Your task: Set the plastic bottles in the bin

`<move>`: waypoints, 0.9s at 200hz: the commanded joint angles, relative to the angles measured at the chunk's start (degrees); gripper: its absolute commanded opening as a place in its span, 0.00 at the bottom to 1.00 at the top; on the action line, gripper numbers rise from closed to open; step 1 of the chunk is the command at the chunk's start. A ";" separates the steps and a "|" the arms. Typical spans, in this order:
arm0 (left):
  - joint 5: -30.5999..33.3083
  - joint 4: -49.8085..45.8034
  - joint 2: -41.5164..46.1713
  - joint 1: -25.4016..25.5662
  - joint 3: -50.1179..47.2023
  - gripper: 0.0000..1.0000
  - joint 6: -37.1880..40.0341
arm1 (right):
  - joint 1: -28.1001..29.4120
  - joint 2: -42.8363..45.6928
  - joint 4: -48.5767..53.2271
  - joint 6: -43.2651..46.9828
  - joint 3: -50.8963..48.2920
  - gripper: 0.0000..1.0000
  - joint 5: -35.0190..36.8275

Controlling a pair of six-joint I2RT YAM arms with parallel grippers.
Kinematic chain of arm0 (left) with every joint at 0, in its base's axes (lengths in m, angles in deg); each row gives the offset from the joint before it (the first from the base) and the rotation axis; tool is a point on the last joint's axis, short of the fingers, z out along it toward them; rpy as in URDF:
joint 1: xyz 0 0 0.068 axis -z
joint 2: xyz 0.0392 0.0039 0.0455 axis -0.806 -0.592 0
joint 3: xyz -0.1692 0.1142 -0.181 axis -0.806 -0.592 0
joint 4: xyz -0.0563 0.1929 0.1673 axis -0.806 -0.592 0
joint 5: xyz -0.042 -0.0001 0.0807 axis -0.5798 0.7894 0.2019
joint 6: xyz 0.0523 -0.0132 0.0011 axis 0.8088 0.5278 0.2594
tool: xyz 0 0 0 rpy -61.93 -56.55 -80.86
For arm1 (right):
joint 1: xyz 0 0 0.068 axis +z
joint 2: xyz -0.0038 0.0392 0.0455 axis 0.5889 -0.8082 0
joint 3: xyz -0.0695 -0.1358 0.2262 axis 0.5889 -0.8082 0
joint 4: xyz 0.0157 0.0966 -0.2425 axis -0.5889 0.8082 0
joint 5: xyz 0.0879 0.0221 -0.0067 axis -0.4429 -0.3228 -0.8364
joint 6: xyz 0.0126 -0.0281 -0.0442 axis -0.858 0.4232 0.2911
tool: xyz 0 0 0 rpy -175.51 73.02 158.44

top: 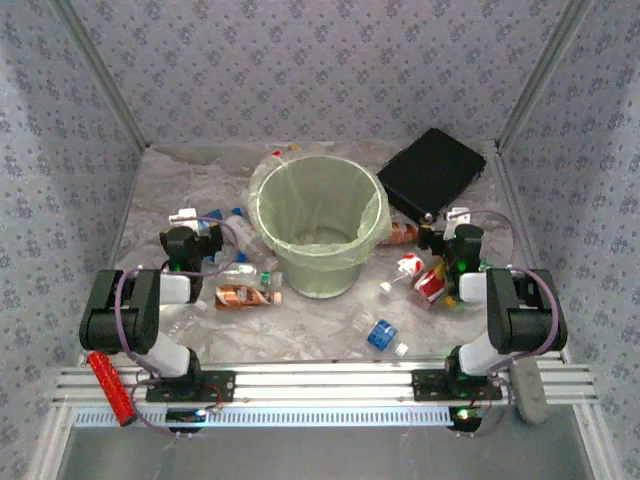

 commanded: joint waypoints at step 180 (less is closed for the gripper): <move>-1.17 0.15 -0.34 -0.81 0.67 1.00 -0.01 | -0.14 0.03 0.89 -0.45 0.53 1.00 -0.79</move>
